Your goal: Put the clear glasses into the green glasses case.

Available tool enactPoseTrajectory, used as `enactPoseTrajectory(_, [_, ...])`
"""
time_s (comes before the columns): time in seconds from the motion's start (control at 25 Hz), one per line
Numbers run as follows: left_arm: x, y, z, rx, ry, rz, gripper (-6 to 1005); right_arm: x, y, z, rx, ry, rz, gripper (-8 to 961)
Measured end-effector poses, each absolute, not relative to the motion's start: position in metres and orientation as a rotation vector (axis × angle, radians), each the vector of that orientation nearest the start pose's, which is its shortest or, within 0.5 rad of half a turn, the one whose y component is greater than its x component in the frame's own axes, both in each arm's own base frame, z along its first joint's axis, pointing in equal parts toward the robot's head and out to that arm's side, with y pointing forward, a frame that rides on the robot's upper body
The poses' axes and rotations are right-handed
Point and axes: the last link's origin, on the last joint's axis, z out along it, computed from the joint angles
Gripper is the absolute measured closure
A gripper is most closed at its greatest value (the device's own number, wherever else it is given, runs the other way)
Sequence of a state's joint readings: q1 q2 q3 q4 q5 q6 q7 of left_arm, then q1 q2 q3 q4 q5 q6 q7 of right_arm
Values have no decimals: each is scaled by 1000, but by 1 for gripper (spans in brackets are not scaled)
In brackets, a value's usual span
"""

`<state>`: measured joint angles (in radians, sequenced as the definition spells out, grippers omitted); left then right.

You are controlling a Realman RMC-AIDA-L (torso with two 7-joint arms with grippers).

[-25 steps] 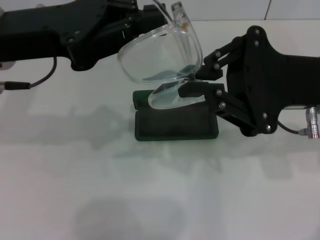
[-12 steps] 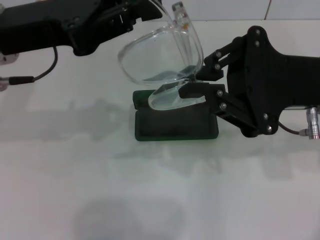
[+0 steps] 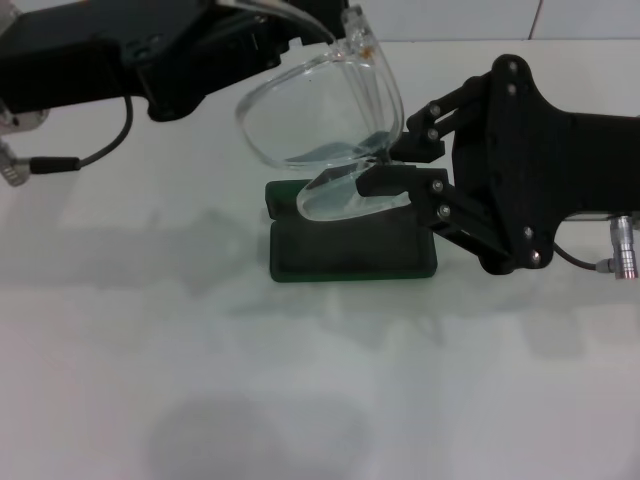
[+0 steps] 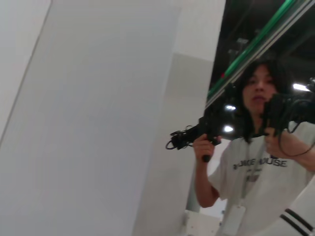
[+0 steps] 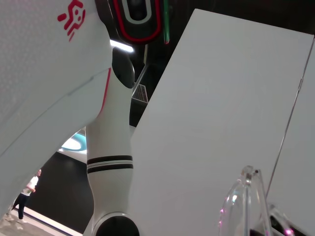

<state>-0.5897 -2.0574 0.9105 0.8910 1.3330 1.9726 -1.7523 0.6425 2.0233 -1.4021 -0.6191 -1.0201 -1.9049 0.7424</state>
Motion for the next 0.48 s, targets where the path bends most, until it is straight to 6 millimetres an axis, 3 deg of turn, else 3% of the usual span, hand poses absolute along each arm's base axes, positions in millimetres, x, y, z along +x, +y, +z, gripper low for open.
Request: enactPoseTrajectory(0.48, [-126, 308, 65, -2952, -284, -1613, 914, 119, 300, 9, -2526, -730, 1640, 885])
